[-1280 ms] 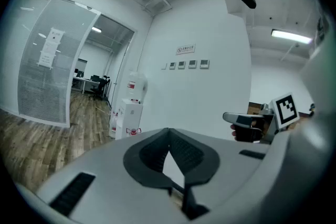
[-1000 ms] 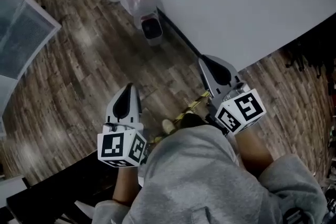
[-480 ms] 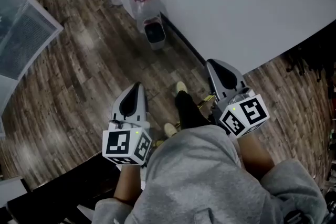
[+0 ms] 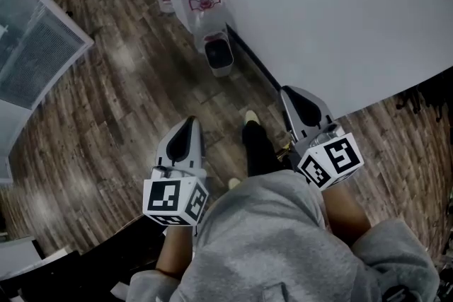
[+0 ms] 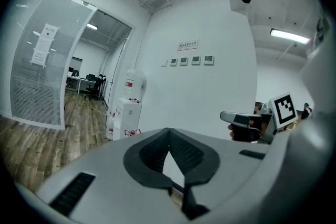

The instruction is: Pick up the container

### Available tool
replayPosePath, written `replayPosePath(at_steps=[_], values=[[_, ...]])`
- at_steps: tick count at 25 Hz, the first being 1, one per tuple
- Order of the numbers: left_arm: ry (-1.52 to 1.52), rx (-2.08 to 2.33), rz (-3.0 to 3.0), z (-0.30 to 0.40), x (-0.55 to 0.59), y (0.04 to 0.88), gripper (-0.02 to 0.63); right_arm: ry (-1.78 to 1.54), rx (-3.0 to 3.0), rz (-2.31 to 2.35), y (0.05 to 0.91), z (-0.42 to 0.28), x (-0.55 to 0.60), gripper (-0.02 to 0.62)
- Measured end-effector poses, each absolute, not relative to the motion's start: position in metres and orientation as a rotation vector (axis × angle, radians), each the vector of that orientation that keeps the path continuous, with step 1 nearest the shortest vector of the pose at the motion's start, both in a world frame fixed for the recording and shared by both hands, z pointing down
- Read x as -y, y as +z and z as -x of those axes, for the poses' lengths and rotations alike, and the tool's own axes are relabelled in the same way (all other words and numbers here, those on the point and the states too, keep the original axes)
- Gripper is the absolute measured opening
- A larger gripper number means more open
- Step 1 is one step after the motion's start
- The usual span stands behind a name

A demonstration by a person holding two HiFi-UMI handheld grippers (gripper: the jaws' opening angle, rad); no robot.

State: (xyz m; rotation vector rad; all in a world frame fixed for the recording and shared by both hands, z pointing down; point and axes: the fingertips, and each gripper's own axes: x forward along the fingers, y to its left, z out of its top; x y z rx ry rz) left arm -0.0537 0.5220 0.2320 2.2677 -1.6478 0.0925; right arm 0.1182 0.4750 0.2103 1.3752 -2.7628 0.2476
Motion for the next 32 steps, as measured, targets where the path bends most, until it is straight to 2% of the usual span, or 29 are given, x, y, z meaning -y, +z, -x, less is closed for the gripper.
replayPosePath(at_steps=[14,32], values=[[0.168,1.572,-2.242,0.033,-0.370,0.257,0.014,0.351,2.726,-1.351,0.246,-0.131,-0.323,0.025],[0.186,1.643,-2.149,0.023,-0.241,0.253,0.014,0.333,2.758,-1.194,0.244,-0.134,-0.184,0.025]])
